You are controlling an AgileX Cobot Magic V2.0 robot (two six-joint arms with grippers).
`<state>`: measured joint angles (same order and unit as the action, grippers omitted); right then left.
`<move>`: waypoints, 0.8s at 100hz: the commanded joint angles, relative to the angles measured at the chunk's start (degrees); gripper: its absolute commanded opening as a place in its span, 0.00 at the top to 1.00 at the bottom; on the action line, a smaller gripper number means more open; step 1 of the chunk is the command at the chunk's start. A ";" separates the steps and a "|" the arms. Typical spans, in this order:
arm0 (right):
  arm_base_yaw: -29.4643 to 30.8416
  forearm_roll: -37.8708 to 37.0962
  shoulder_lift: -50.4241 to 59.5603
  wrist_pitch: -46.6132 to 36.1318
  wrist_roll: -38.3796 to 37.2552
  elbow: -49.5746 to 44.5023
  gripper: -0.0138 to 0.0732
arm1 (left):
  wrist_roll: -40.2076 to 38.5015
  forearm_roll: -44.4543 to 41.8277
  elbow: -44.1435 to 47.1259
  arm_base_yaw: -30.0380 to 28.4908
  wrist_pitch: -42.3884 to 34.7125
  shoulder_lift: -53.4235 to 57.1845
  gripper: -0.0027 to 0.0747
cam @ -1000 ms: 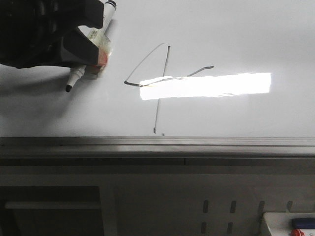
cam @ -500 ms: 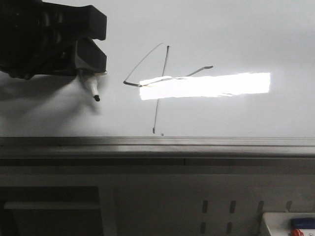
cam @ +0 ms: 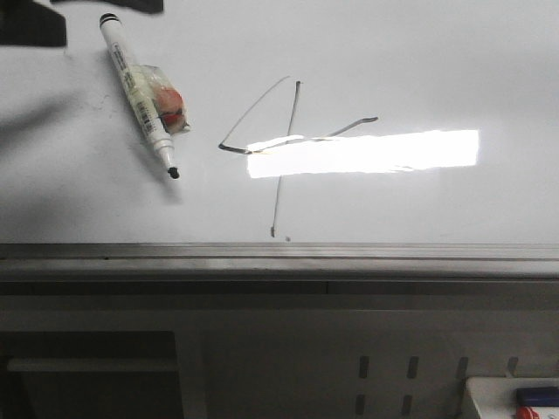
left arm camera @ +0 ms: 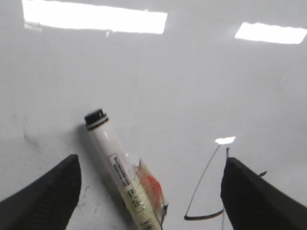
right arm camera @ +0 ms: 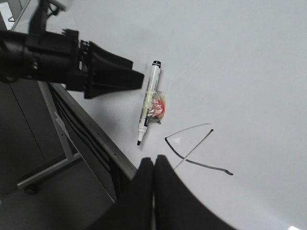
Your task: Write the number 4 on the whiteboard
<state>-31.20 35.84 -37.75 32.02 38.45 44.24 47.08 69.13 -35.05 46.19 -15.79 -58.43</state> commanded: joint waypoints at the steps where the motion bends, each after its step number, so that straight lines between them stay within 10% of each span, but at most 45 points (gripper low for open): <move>1: 0.26 1.22 1.32 -4.10 0.00 0.45 0.90 | 2.38 -0.69 0.50 0.08 -1.66 7.32 0.28; 16: 0.26 -1.60 9.18 -8.92 0.00 -6.55 0.90 | 7.31 1.56 8.51 0.08 -1.22 23.33 0.52; 32: 0.26 -1.96 21.35 -17.44 0.00 -18.95 0.90 | 7.75 1.57 19.19 0.08 1.29 40.49 1.00; 80: 0.26 -1.96 35.95 -19.08 0.00 -32.30 0.90 | 7.75 1.57 25.61 0.08 2.14 57.20 0.99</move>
<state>-31.20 33.76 -1.19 17.08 38.41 10.59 54.63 71.45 -8.03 46.19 -13.15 -0.72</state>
